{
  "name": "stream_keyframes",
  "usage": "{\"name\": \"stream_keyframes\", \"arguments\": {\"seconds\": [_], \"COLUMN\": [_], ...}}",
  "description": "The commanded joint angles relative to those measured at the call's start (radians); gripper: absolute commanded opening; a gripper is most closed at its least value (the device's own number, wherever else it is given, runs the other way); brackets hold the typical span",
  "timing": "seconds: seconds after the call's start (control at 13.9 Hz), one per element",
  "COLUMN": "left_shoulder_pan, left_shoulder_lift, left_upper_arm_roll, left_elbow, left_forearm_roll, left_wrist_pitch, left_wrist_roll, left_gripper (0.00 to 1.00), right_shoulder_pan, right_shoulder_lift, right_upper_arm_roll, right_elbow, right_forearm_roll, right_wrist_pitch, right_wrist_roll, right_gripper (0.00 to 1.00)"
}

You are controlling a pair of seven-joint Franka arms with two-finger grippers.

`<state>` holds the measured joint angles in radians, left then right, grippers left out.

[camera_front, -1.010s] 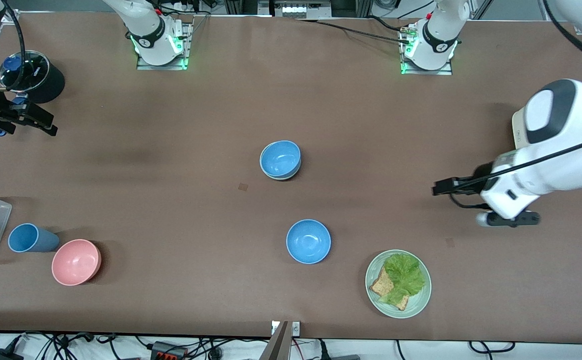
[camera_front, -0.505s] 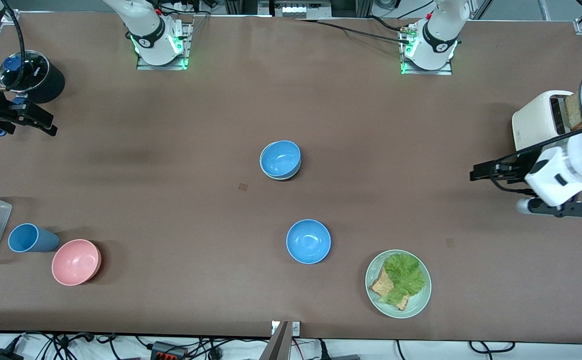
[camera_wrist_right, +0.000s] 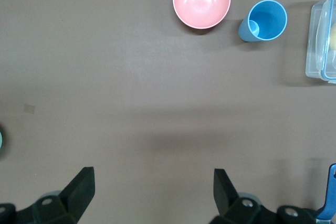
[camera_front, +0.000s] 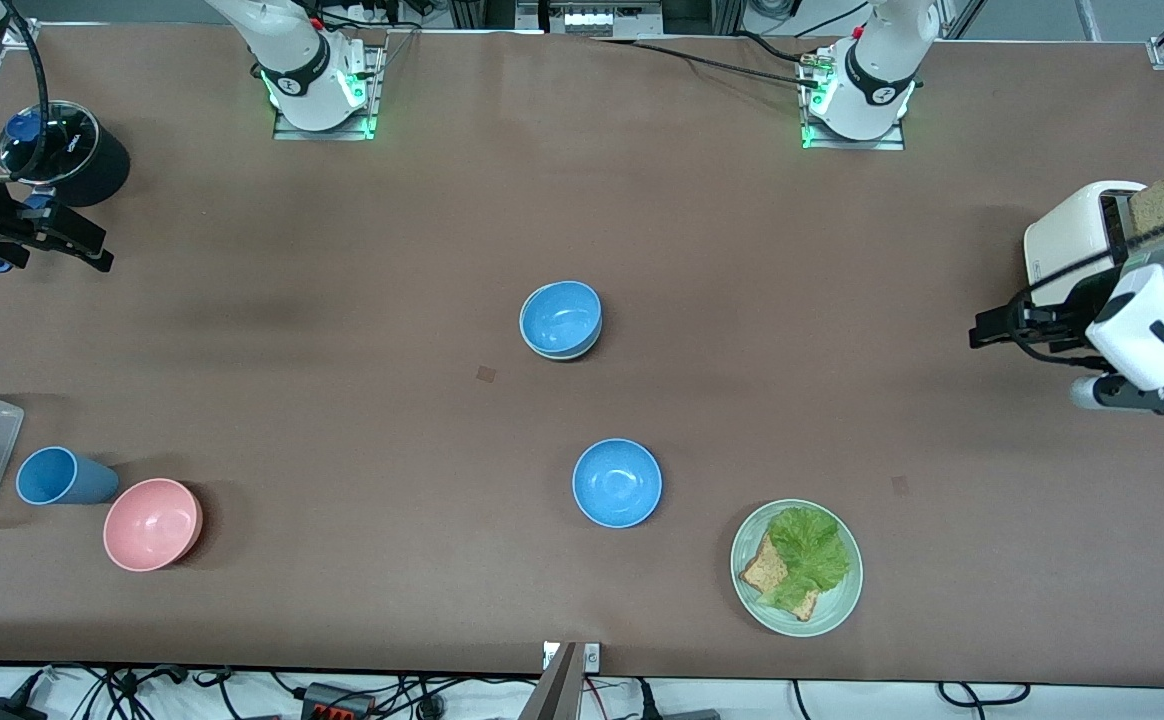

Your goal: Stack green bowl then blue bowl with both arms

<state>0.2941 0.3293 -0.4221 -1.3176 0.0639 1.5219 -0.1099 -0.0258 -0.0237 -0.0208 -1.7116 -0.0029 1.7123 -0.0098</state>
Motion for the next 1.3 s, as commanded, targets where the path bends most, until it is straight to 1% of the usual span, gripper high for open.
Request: {"name": "stream_keyframes", "arguments": {"seconds": [0.0, 0.14, 0.22, 0.29, 0.36, 0.43, 0.51, 0.58, 0.65, 0.79, 1.23], "left_shoulder_pan": [-0.081, -0.124, -0.177, -0.241, -0.309, -0.325, -0.323, -0.323, -0.320, -0.313, -0.319], "left_shoulder_lift": [-0.205, -0.266, -0.286, -0.305, -0.326, -0.337, -0.332, -0.328, -0.323, -0.299, -0.283], "left_upper_arm_roll": [0.161, 0.215, 0.267, 0.349, 0.403, 0.436, 0.436, 0.436, 0.437, 0.436, 0.433], "left_elbow": [-0.259, -0.351, -0.379, -0.385, -0.385, -0.376, -0.358, -0.344, -0.338, -0.324, -0.310], "left_forearm_roll": [-0.074, -0.101, -0.101, -0.096, -0.093, -0.107, -0.113, -0.118, -0.116, -0.116, -0.107], "left_wrist_pitch": [0.105, 0.171, 0.191, 0.190, 0.179, 0.132, 0.074, 0.060, 0.055, 0.063, 0.060], "left_wrist_roll": [0.047, 0.099, 0.102, 0.105, 0.099, 0.107, 0.125, 0.153, 0.186, 0.182, 0.182], "left_gripper": [1.00, 1.00, 1.00, 1.00, 1.00, 1.00, 1.00, 1.00, 1.00, 1.00, 1.00], "right_shoulder_pan": [-0.009, -0.008, -0.008, -0.009, -0.008, -0.008, -0.009, -0.008, -0.008, -0.008, -0.006], "right_shoulder_lift": [-0.004, -0.004, -0.004, -0.004, -0.002, -0.002, -0.002, -0.002, -0.002, -0.002, -0.001], "right_upper_arm_roll": [0.005, 0.005, 0.005, 0.005, 0.005, 0.005, 0.005, 0.005, 0.005, 0.005, 0.005], "right_elbow": [0.015, 0.015, 0.015, 0.015, 0.015, 0.015, 0.015, 0.015, 0.015, 0.015, 0.015], "right_forearm_roll": [-0.012, -0.014, -0.014, -0.012, -0.012, -0.012, -0.012, -0.012, -0.012, -0.012, -0.012], "right_wrist_pitch": [-0.011, -0.011, -0.017, -0.017, -0.017, -0.020, -0.020, -0.019, -0.019, -0.019, -0.017], "right_wrist_roll": [-0.010, -0.010, -0.010, -0.010, -0.010, -0.010, -0.010, -0.010, -0.010, -0.010, -0.009], "right_gripper": [1.00, 1.00, 1.00, 1.00, 1.00, 1.00, 1.00, 1.00, 1.00, 1.00, 1.00]}}
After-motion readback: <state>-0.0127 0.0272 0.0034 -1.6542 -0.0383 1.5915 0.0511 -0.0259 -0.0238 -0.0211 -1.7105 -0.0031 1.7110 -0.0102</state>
